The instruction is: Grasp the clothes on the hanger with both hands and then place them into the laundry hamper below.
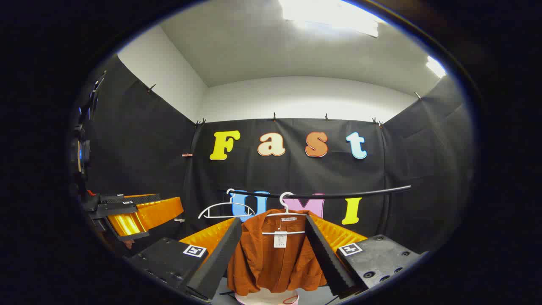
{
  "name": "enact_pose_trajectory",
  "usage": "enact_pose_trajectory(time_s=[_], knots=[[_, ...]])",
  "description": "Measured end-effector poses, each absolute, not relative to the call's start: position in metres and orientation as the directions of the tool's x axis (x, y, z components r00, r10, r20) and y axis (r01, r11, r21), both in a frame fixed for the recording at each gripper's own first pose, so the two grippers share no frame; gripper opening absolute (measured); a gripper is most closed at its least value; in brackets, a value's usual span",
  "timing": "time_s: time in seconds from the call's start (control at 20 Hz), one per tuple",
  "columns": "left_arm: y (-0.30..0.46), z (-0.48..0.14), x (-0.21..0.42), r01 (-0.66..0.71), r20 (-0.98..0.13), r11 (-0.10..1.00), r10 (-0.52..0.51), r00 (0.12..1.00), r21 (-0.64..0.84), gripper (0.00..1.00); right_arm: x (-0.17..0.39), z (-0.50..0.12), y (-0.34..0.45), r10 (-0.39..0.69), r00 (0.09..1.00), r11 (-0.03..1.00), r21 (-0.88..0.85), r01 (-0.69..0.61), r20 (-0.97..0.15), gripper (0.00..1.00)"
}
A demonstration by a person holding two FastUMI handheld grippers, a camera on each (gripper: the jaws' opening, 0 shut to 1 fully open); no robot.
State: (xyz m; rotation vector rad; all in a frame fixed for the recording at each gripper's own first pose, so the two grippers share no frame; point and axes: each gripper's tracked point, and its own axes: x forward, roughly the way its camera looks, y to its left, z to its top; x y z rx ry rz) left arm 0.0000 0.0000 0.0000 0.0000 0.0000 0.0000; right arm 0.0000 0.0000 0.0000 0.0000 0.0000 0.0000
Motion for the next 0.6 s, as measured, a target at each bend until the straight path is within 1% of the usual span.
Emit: enact_pose_trajectory(time_s=[0.05,0.1,0.35,0.55,0.6], knots=[[-0.003,0.000,0.001,0.001,0.004,1.000,-0.001,1.000,-0.002,0.97,-0.001,0.000,-0.002,0.002,1.000,1.000,0.000,-0.002,-0.002,0.97],[-0.005,0.001,0.002,0.000,0.007,1.000,0.000,1.000,-0.002,0.94,-0.002,0.000,-0.003,0.003,1.000,1.000,0.003,-0.003,-0.005,0.97],[-0.013,-0.003,0.004,-0.004,0.002,1.000,0.004,1.000,0.008,0.94,-0.005,0.007,-0.014,-0.006,1.000,1.000,0.012,0.006,0.005,0.97],[-0.016,-0.003,0.004,0.003,0.007,1.000,-0.003,1.000,-0.020,0.94,-0.007,0.013,-0.018,-0.012,1.000,1.000,0.019,0.012,0.018,0.97],[-0.017,-0.002,0.003,0.007,0.008,1.000,-0.007,1.000,-0.022,0.94,-0.007,0.013,-0.021,-0.018,1.000,1.000,0.020,0.017,0.020,0.95]])
